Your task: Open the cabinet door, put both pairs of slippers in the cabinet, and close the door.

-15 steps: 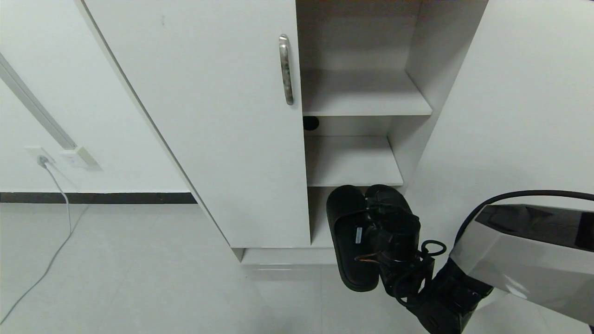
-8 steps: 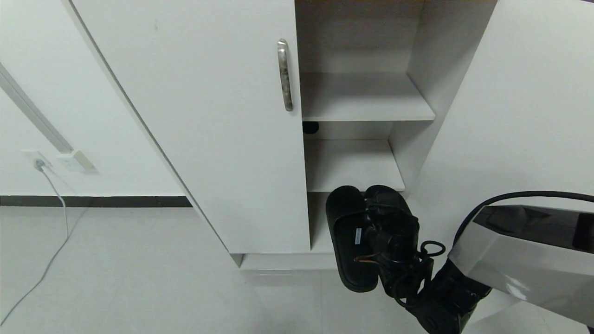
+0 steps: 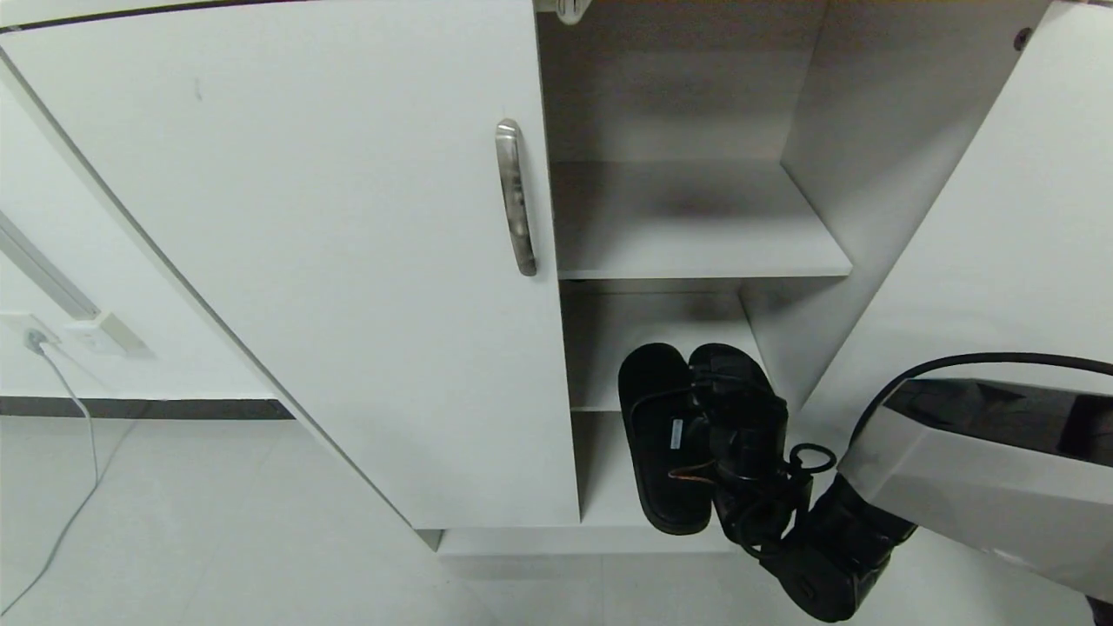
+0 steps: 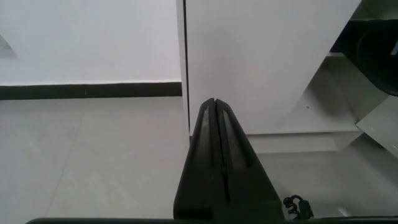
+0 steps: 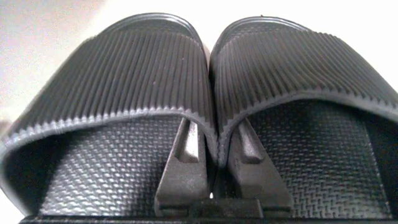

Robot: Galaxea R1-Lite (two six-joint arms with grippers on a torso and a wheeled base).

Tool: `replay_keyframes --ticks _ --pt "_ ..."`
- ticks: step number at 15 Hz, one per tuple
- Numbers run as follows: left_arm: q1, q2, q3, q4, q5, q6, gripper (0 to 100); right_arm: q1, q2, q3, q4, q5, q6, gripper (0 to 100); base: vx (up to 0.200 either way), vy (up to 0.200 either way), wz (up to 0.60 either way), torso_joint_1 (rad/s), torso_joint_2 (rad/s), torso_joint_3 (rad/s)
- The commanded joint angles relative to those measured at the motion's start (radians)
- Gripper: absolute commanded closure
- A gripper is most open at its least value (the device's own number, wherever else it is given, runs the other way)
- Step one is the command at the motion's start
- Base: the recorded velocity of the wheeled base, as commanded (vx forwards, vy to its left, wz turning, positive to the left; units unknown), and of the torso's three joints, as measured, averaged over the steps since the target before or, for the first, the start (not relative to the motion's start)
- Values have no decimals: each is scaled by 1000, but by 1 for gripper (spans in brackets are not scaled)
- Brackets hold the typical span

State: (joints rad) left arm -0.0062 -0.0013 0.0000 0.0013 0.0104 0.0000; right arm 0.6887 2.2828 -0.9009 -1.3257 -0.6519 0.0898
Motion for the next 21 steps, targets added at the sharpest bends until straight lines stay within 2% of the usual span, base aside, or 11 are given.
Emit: replay_keyframes --ticks 1,4,9,14,21 --pt "0 1 0 0 0 0 100 -20 35 -52 8 8 -1 100 0 0 0 0 0 0" --pt "0 1 0 0 0 -2 100 -38 47 -135 86 11 1 100 0 0 0 0 0 0" --pt "0 1 0 0 2 0 100 -69 73 -365 270 29 1 100 0 0 0 0 0 0" --pt "0 1 0 0 3 -2 100 -95 113 -544 396 29 1 100 0 0 0 0 0 0" --pt "0 1 0 0 3 -2 100 -127 193 -744 505 31 1 100 0 0 0 0 0 0"
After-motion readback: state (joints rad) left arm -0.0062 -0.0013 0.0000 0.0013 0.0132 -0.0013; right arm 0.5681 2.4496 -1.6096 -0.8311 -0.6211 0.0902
